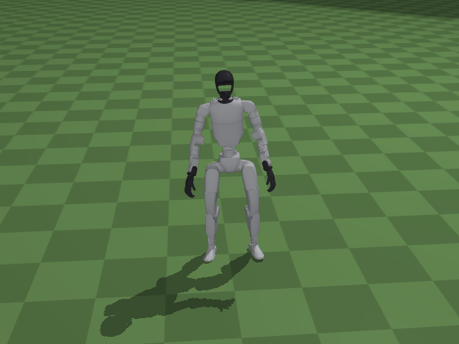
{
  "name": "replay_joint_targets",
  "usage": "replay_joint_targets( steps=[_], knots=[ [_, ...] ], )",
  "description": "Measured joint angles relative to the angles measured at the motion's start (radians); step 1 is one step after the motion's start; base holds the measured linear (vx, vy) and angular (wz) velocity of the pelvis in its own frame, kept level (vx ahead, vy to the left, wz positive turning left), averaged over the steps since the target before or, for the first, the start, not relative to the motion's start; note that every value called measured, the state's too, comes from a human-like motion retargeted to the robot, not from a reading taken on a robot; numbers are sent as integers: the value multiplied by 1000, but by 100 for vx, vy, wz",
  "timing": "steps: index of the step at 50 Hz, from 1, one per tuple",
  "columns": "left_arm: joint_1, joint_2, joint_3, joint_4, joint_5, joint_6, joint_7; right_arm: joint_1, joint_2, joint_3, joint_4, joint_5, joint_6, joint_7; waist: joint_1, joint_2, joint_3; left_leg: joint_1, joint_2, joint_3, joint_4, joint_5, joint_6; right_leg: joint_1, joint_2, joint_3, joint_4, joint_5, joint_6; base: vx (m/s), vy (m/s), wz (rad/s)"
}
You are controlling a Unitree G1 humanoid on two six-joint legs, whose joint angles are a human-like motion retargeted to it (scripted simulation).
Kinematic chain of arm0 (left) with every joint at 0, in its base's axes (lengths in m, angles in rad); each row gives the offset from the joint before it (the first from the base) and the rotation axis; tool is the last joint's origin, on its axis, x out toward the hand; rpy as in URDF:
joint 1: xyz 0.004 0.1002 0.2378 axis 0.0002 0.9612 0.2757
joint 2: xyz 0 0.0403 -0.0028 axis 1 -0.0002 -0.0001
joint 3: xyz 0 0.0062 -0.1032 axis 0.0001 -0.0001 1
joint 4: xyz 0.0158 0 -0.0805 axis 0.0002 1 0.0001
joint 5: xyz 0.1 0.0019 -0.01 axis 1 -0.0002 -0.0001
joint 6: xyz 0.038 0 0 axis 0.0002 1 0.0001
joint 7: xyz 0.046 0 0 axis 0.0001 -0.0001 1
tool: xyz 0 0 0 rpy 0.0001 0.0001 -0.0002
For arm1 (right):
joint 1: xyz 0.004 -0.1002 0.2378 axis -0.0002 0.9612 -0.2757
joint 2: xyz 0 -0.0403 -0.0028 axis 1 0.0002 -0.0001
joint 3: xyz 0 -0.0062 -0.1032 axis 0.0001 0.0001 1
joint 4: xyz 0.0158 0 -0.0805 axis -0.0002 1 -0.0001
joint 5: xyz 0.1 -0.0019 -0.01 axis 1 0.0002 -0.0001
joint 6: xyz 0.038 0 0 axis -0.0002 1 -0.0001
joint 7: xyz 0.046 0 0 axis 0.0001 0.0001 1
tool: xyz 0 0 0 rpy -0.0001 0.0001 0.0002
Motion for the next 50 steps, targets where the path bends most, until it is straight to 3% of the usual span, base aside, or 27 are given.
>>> replay_joint_targets(
  steps=[5, 13, 20, 25, 34, 40, 50],
  knots=[
    [70, -12, 34, 108, 84, -1, -58, 81, 12, -24, 116, -67, 6, 91, 16, -9, -6, 2, -12, 3, -58, 17, -18, -21, -3, -1, -10, 5, 9, 2, 4, 2],
    [215, 132, 79, -36, 135, -75, -63, 249, -124, -90, -101, 6, -82, 72, 26, -16, -15, -19, -22, -3, -78, 4, -63, -38, -12, -16, -32, 5, 46, 2, 5, 9],
    [397, 499, 186, -534, 223, -148, -68, 444, -390, -352, -574, 112, -152, -36, 37, -14, -33, -26, -25, -11, -78, 19, -83, -35, -17, -34, -32, 6, 63, 4, 4, 9],
    [462, 807, 359, -875, 184, -216, 21, 558, -655, -535, -875, 88, -208, -114, 68, -21, -44, -17, -24, -6, -64, 13, -83, -26, -21, -34, -21, 2, 56, 6, 3, -6],
    [423, 1158, 646, -1118, 115, -281, 46, 670, -1089, -790, -1112, -44, -235, -9, 62, -39, -56, -5, -33, -10, -59, 10, -65, -3, -26, -45, -25, 4, 48, 1, 1, 1],
    [402, 1271, 688, -1191, 120, -296, 34, 706, -1237, -864, -1199, -96, -233, 60, 52, -40, -58, 6, -27, -2, -61, 6, -81, 5, -22, -41, -29, 6, 47, 0, 0, 0],
    [391, 1292, 725, -1250, 127, -279, -9, 740, -1256, -937, -1316, -74, -225, 104, 47, -47, -65, 15, -28, 14, -54, -11, -59, 8, -24, -29, -26, 4, 48, 0, 0, 0]
  ],
)
